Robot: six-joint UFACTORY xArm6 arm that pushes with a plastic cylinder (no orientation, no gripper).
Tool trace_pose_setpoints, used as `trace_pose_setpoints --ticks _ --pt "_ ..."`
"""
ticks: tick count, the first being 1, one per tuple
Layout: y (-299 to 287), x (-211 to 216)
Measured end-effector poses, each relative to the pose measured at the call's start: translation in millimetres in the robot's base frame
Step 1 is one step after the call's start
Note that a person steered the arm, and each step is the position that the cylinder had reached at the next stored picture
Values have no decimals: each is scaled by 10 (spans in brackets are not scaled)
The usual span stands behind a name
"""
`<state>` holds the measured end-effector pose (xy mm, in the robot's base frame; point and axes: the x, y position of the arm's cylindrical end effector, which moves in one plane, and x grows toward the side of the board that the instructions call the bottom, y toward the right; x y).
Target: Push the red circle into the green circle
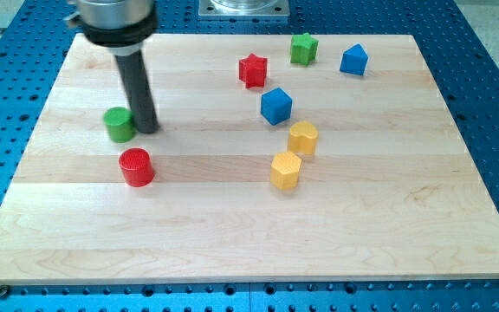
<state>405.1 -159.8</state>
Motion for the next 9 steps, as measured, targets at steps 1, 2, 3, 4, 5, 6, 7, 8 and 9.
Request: trace_pose_setpoints --ticks 1,2,3,4,5,6,7,8,9 --pt "-21 -2" --pt "652 192" --pt "994 789" --pt "582 842" --pt "272 946" --pt "229 1134" --pt "-275 895" --pt "-305 519" --pt "-73 583"
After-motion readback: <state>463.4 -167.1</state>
